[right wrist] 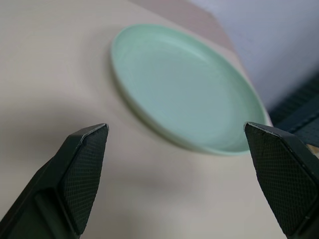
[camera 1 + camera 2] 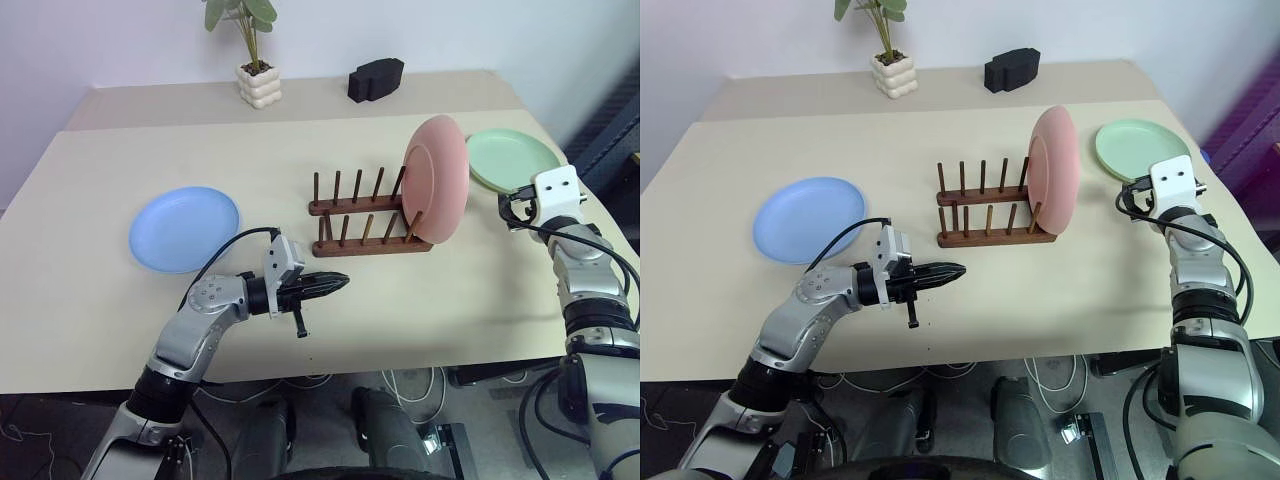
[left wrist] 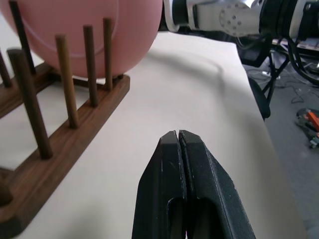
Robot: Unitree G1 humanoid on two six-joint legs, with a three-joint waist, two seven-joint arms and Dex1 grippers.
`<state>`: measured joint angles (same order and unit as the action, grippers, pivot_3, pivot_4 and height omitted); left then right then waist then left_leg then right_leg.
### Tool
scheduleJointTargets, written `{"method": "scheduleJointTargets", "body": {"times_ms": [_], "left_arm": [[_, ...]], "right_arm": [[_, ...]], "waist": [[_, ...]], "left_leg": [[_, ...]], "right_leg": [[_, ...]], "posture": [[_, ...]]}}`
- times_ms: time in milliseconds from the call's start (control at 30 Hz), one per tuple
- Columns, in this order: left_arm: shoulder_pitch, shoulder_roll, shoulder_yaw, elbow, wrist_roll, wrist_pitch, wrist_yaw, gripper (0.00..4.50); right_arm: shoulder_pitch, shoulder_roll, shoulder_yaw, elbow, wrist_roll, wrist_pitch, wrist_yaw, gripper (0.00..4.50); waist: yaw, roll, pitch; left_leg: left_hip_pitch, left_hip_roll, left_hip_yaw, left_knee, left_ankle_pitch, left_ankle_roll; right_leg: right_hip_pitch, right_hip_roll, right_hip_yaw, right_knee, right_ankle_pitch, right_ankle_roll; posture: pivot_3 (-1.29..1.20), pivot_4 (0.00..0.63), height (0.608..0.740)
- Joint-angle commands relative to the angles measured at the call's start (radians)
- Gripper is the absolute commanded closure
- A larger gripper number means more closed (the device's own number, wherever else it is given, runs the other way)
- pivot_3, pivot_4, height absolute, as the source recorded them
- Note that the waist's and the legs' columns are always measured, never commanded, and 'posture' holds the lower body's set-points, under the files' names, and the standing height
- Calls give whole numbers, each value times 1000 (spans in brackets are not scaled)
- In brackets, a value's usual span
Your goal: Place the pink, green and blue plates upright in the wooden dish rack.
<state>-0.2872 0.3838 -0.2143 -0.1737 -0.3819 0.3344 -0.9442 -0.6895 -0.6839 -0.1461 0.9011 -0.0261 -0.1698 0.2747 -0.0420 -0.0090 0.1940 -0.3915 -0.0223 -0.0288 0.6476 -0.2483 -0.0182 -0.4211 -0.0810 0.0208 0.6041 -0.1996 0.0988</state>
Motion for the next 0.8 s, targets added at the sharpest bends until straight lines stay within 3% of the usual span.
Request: {"method": "scheduleJointTargets", "body": {"times_ms": [33,133,300,800], "left_arm": [[0,4,18,-44,-4,-21,9,4500],[-3,4,16,-43,-4,-22,14,4500],[-12,1,13,-32,-5,-29,9,4500],[-57,-26,7,33,4,-68,-11,4500]], "right_arm": [[-32,7,19,15,-23,-95,0,72],[-48,6,30,43,-61,-86,-94,72],[-37,4,17,54,2,-93,46,72],[5,-7,-36,-13,73,-43,127,72]], "waist": [[1,0,0],[2,0,0],[0,0,0],[-1,0,0]], "left_leg": [[0,0,0,0,0,0],[0,0,0,0,0,0],[0,0,0,0,0,0],[0,0,0,0,0,0]], "right_leg": [[0,0,0,0,0,0],[0,0,0,0,0,0],[0,0,0,0,0,0],[1,0,0,0,1,2]], "posture": [[0,150,736],[0,150,736],[0,150,736],[0,150,736]]}}
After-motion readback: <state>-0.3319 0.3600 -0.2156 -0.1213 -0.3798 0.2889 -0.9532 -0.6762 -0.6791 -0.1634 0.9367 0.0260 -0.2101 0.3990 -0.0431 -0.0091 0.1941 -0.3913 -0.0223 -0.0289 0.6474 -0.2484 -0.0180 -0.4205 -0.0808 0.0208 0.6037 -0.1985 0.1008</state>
